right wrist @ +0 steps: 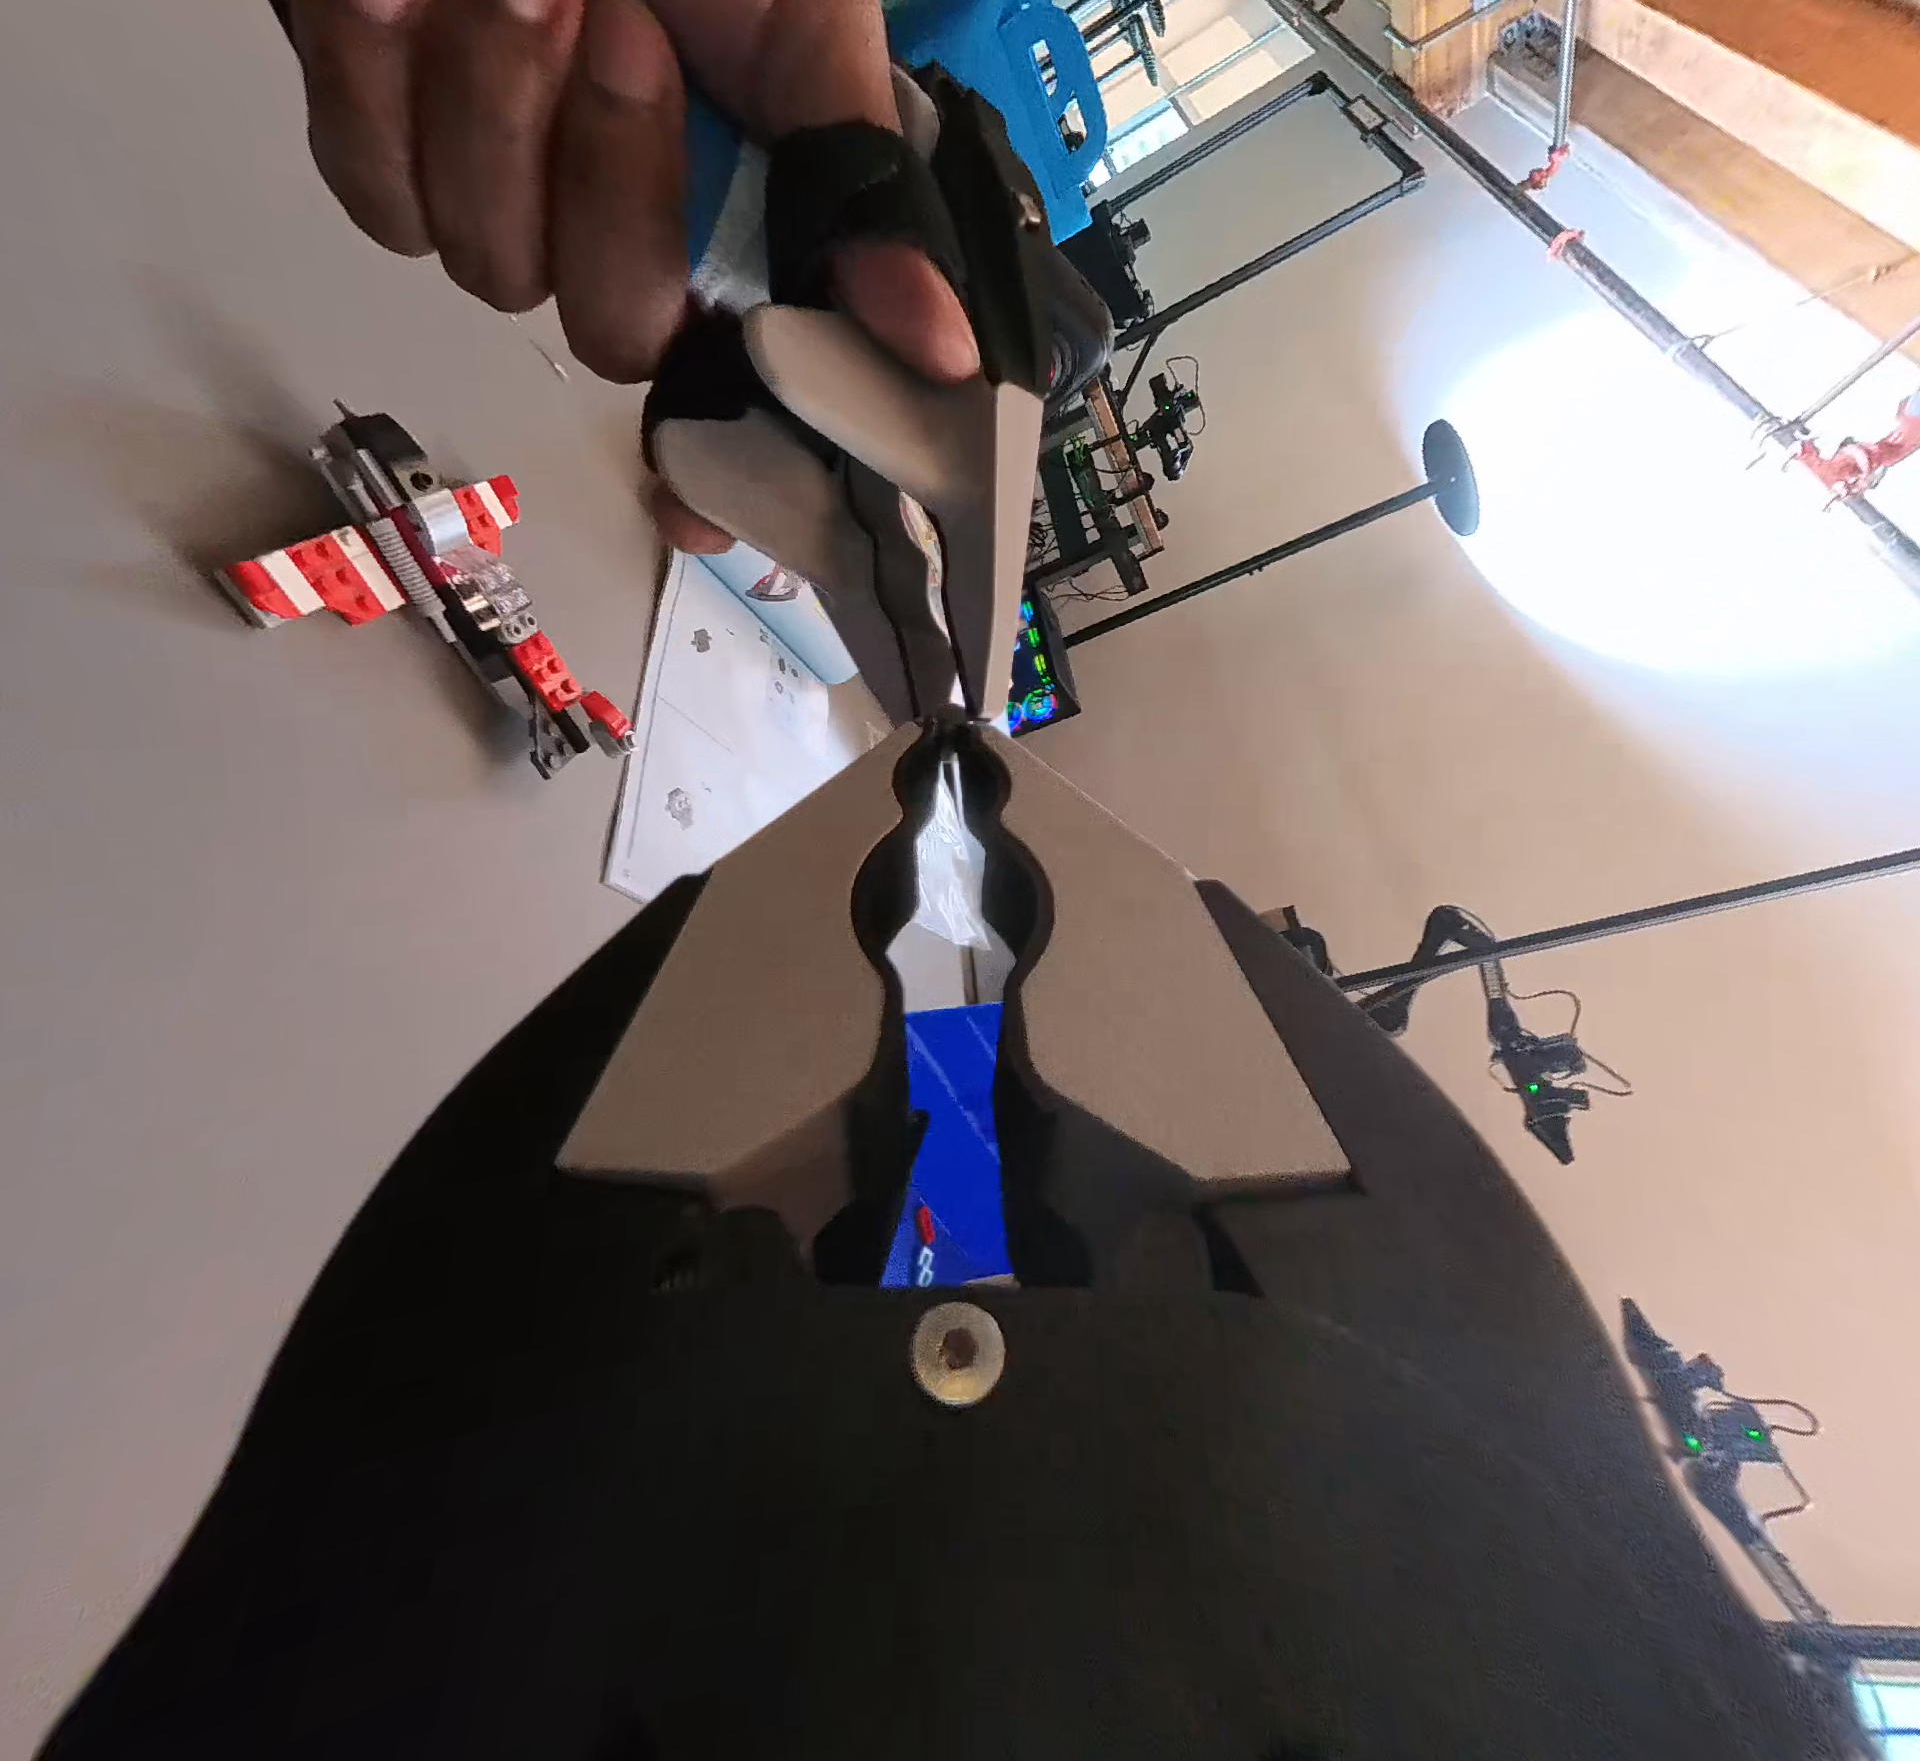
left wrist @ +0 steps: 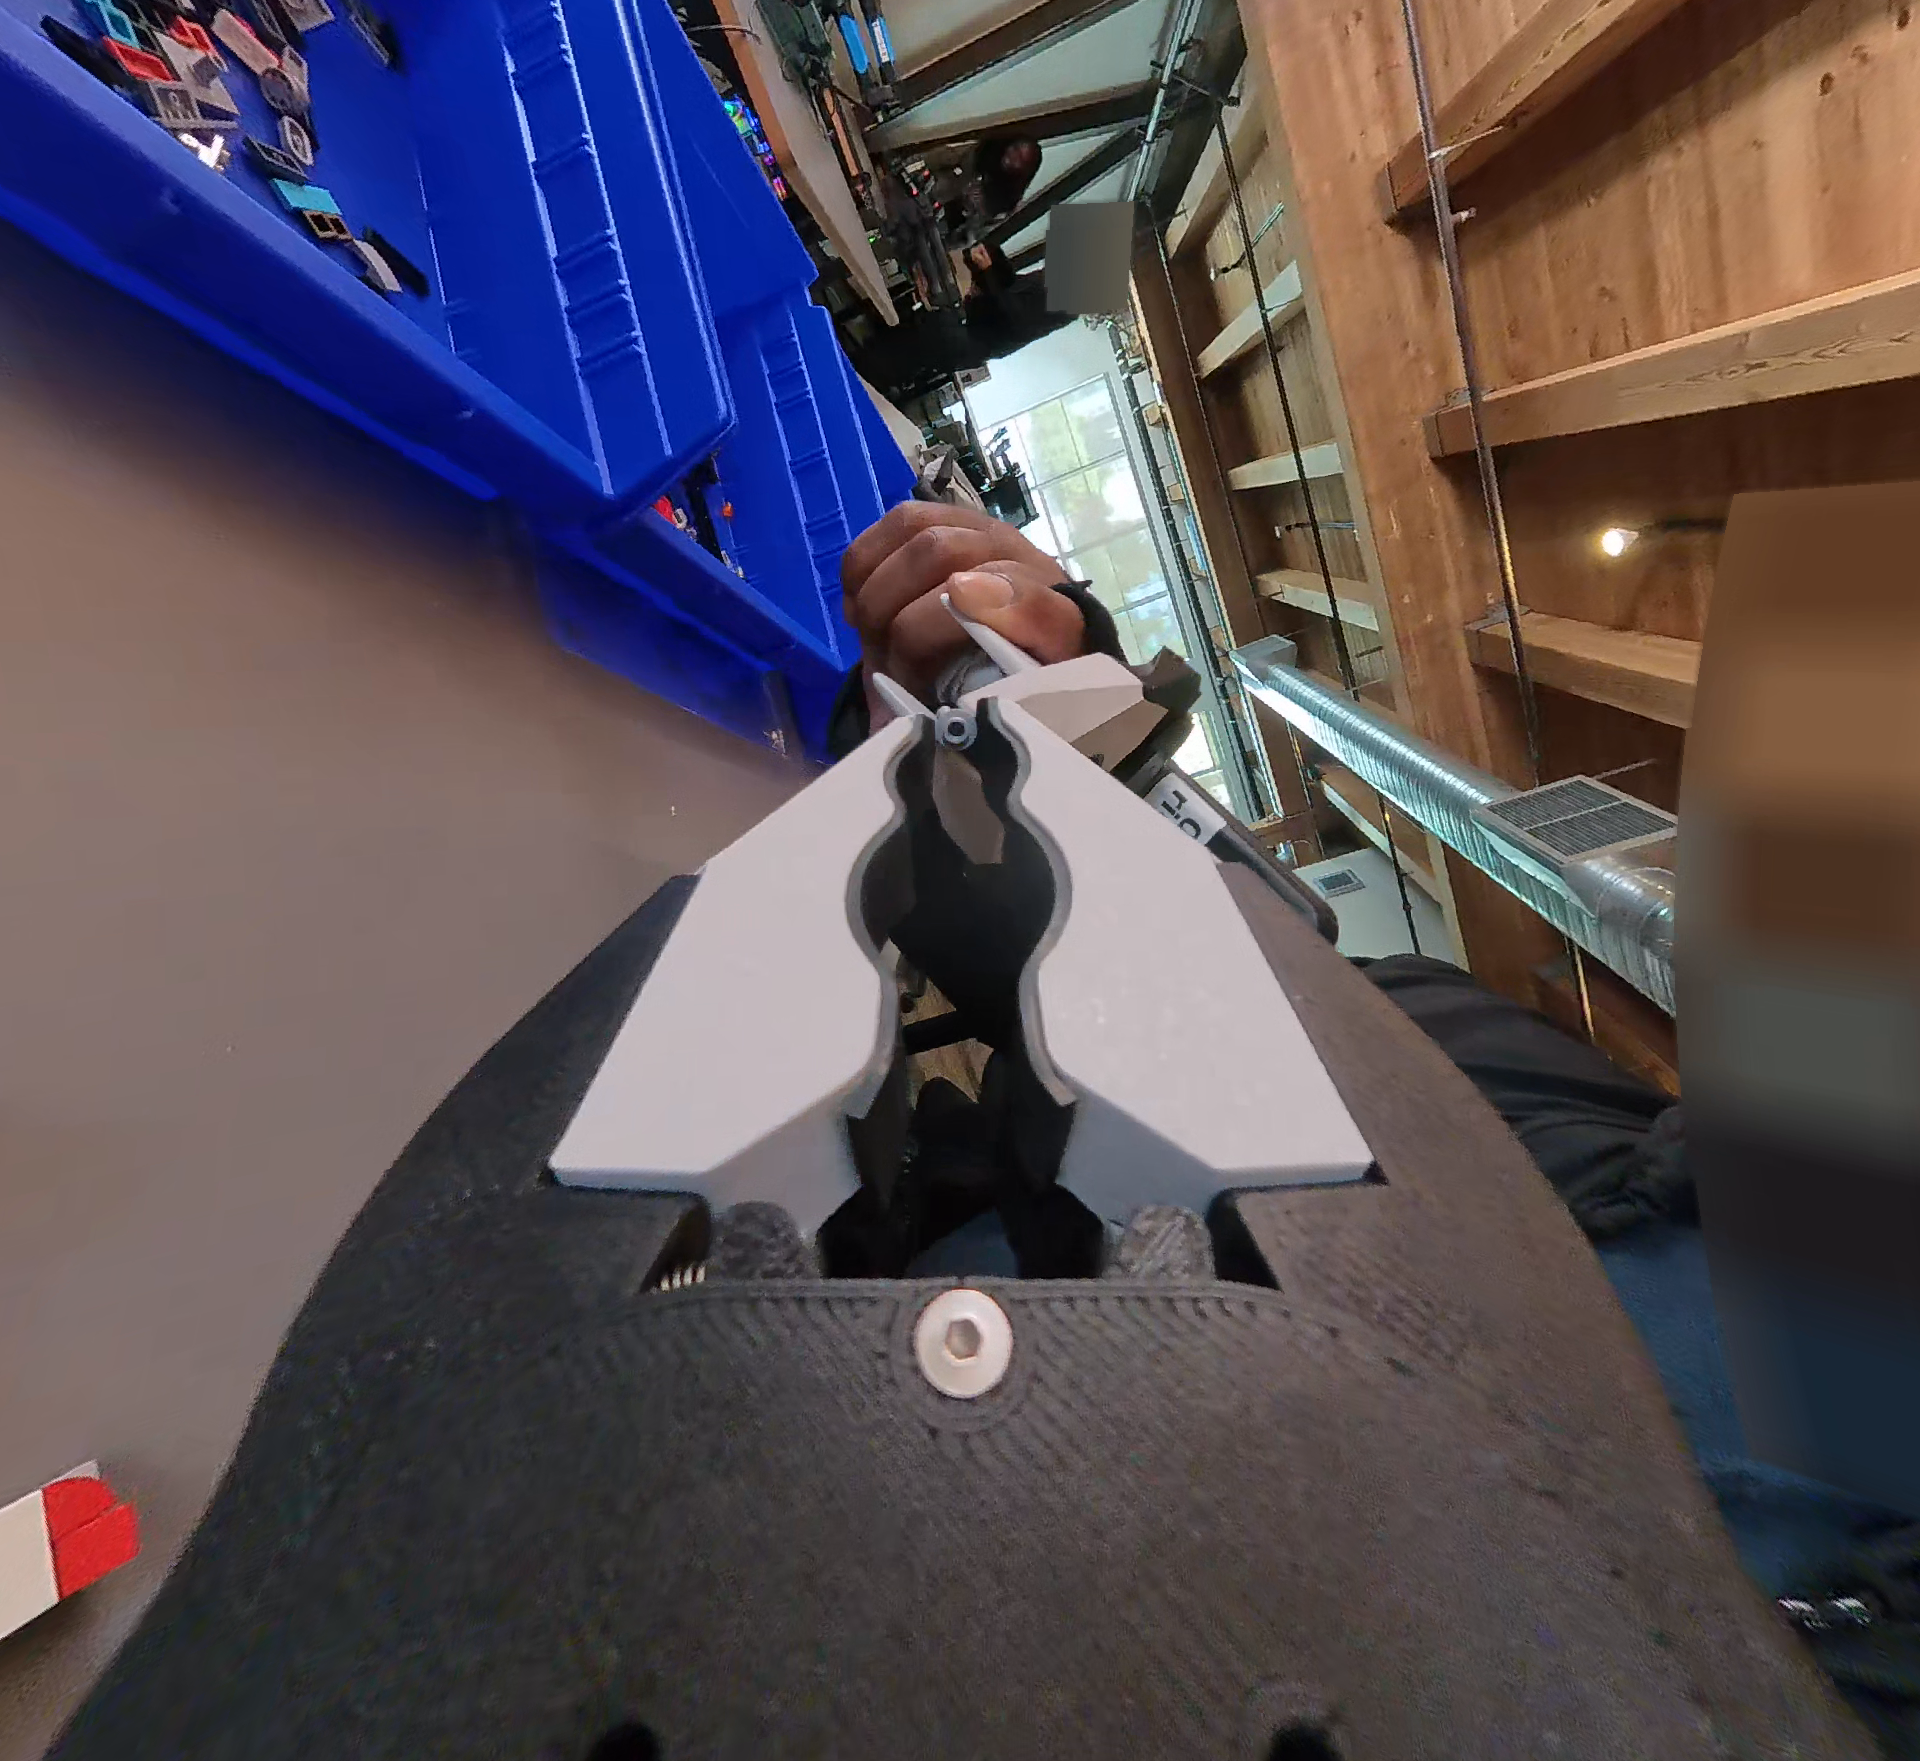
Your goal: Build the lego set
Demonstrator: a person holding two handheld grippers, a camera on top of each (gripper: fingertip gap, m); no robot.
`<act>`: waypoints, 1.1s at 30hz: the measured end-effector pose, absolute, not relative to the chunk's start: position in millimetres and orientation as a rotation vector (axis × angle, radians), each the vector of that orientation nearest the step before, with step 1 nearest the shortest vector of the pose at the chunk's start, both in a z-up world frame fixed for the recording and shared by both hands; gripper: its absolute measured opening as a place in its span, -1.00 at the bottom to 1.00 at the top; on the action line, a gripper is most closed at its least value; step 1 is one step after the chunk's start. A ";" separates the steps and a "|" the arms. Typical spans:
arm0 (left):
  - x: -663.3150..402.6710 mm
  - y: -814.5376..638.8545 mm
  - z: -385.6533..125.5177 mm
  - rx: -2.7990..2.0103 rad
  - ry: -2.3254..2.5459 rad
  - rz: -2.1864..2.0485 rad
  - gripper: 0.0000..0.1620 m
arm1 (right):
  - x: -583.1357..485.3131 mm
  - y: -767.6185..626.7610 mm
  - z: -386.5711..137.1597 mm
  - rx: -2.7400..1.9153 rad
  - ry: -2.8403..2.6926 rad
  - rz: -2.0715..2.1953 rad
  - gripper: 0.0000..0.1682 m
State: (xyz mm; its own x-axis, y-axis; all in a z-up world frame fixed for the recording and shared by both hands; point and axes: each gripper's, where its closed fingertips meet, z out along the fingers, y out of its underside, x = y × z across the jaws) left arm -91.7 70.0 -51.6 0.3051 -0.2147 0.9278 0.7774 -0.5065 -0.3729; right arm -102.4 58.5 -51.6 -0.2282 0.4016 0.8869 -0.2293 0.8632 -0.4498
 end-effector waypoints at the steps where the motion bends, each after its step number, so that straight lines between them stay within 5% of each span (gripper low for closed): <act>1: -91.9 70.0 -51.7 -1.653 -0.521 -1.368 -0.91 | -102.1 58.1 -51.4 -0.123 -1.703 0.575 -0.96; 27: -98.4 75.2 -59.2 -1.518 -0.564 -1.392 -0.92 | -101.7 70.4 -59.0 -0.195 -1.667 0.617 -0.94; 33: -102.4 72.3 -44.1 -1.488 -0.405 -1.237 -0.92 | -100.1 80.1 -50.8 -0.651 -1.635 1.121 -0.78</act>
